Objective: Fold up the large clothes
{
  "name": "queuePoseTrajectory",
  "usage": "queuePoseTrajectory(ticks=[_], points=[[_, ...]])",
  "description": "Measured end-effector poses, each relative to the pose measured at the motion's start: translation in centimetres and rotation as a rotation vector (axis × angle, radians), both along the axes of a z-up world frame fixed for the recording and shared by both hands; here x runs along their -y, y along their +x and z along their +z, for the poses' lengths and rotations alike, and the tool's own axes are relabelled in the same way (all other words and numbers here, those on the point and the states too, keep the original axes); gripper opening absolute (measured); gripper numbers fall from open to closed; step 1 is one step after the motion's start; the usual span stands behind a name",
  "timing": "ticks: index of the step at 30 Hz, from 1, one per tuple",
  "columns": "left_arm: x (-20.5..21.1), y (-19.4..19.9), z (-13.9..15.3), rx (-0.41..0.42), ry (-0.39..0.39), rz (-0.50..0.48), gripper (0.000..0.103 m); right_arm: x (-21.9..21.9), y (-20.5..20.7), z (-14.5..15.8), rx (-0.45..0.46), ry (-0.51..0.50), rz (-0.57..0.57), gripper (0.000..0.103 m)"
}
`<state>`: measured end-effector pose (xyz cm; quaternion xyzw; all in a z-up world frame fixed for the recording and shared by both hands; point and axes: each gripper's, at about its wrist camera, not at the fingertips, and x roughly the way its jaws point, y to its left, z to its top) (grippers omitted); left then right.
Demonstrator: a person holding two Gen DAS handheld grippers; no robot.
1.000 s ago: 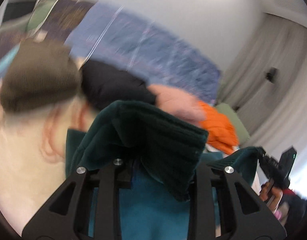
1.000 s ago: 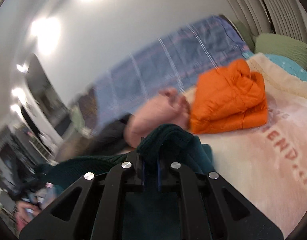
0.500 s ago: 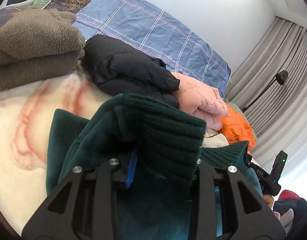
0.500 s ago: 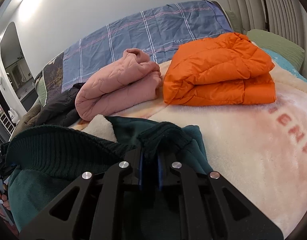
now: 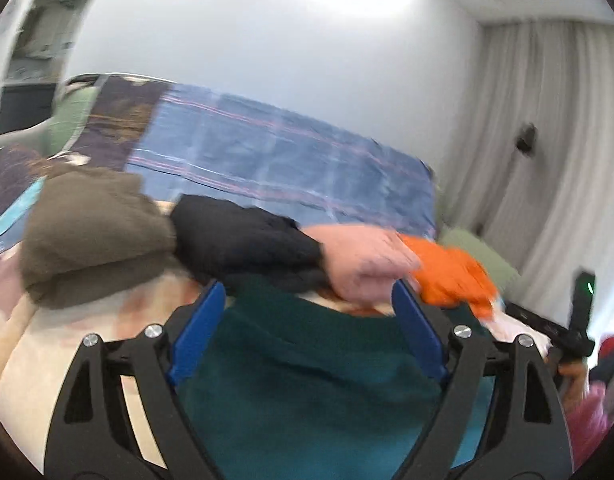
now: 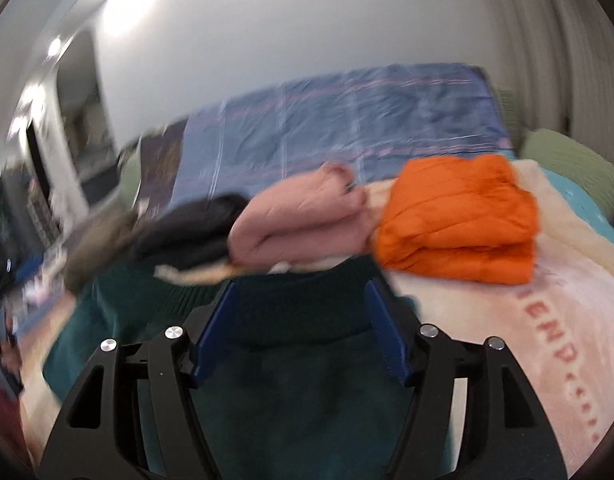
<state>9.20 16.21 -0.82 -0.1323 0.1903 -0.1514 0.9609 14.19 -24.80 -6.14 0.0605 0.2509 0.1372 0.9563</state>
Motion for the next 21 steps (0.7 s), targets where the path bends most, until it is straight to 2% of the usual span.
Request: queuePoseTrajectory(ticks=[1,2,5,7,10,11,12,13,14,15,16,17,19,21], points=[[1.3,0.8,-0.3,-0.018,0.052,-0.018,0.086,-0.9,0.5,-0.3,-0.013,-0.047,0.008,0.066],[2.9,1.9,-0.8,-0.047,0.141,-0.017,0.086,-1.7,1.2,-0.6,-0.023,-0.099,0.012,0.066],[4.0,4.5,-2.2,-0.082,0.246,-0.031,0.087,-0.8,4.2,-1.7,-0.058,-0.156,-0.015,0.066],[2.5,7.0,-3.6,-0.158,0.235,-0.023,0.087,0.8,6.4,-2.7,-0.127,-0.147,-0.005,0.07],[-1.5,10.9,-6.0,-0.315,0.131,0.007,0.088,2.5,9.9,-4.9,-0.264,-0.128,0.067,0.076],[-2.4,11.9,-6.9,-0.376,0.092,0.023,0.088,3.1,11.1,-5.7,-0.32,-0.074,0.102,0.076],[-2.9,12.6,-7.9,-0.433,0.05,0.026,0.086,3.3,11.4,-5.9,-0.335,-0.038,0.107,0.067],[-3.0,13.0,-8.8,-0.472,0.009,-0.003,0.078,3.3,11.3,-5.9,-0.326,-0.034,0.094,0.038],[-2.7,12.9,-9.0,-0.46,-0.002,-0.032,0.068,3.1,11.1,-5.5,-0.302,-0.06,0.059,0.022],[-2.2,12.4,-8.8,-0.419,0.022,-0.042,0.057,3.2,10.9,-5.0,-0.284,-0.036,0.031,0.015],[-2.1,11.9,-8.6,-0.393,0.04,-0.034,0.031,3.5,10.3,-4.5,-0.267,0.017,0.008,0.013],[-2.2,11.4,-8.2,-0.375,0.047,-0.019,0.022,4.1,9.8,-3.7,-0.245,0.076,-0.016,0.013],[-2.9,10.2,-7.2,-0.325,0.022,0.023,0.017,4.5,8.8,-2.2,-0.196,0.122,-0.042,0.012],[-3.1,8.5,-5.5,-0.241,0.031,0.064,0.016,4.9,8.2,-0.9,-0.151,0.132,-0.061,0.012]])
